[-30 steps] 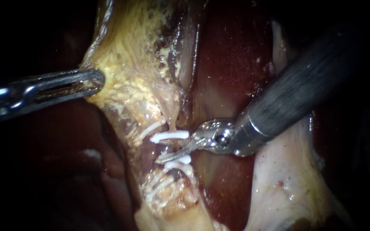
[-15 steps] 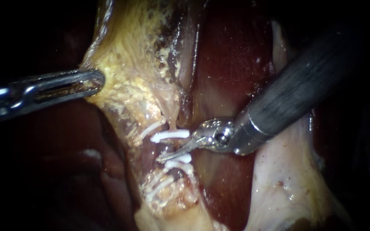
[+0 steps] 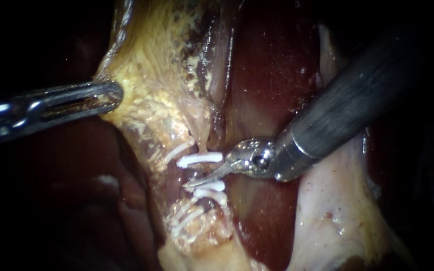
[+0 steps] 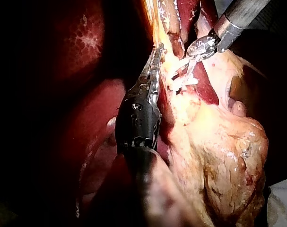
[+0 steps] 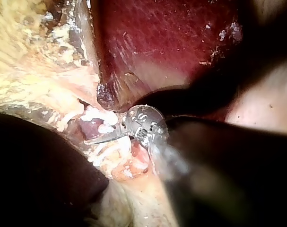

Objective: Go to the cutting position right tube

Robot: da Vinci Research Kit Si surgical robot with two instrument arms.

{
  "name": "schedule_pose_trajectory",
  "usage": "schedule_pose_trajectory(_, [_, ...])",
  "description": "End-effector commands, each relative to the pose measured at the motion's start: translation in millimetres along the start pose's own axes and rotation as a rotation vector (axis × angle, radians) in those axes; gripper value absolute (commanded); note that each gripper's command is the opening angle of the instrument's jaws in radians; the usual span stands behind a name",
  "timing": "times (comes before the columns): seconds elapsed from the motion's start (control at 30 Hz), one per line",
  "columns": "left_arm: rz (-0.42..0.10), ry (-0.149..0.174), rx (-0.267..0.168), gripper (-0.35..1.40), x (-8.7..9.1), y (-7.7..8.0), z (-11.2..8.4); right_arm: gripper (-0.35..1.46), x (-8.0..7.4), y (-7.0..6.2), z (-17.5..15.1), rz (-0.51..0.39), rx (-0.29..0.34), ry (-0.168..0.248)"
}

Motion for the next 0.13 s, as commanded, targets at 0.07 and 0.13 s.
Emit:
schedule_pose_trajectory(0.07, [0.0, 0.0, 0.0, -0.35, 0.0, 0.0, 0.0, 0.39, 0.0, 0.0, 0.0, 0.0, 0.0, 0.0])
schedule_pose_trajectory(0.13, [0.0, 0.0, 0.0, -0.35, 0.0, 0.0, 0.0, 0.42, 0.0, 0.0, 0.0, 0.0, 0.0, 0.0])
